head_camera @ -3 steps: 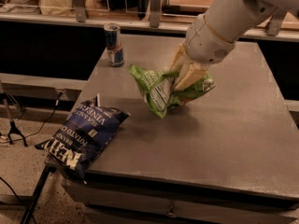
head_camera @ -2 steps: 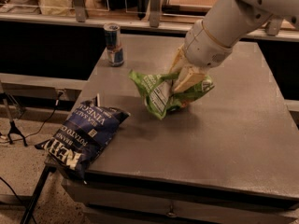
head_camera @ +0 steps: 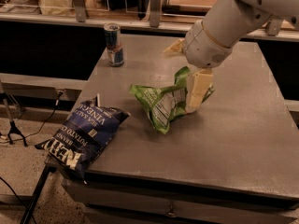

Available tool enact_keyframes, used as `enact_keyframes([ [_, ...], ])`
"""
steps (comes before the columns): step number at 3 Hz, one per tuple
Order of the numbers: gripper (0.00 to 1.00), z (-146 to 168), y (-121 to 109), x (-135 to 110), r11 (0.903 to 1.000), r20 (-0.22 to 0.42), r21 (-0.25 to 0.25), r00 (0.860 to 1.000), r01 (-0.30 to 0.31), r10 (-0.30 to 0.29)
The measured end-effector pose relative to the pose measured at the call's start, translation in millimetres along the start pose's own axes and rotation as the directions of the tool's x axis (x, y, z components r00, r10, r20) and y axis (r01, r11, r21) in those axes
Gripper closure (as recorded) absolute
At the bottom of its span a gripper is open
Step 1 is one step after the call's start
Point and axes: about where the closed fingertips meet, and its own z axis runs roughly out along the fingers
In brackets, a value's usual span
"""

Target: Move green rice chip bag near blue chip bag

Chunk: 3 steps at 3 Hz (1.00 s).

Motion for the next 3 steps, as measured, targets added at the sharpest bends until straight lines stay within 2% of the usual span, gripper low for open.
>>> enact_keyframes([
  [1,0.0,-9.3,3.6,-2.3,0.9999,-0.005,0.004,1.0,0.009,-0.009],
  [2,0.0,-43.7,12.5,0.7,0.9989,-0.013,0.047,1.0,0.007,-0.006],
  [3,0.0,-68.8,14.6,18.2,0.9966,-0.001,0.081,1.0,-0.017,0.017],
])
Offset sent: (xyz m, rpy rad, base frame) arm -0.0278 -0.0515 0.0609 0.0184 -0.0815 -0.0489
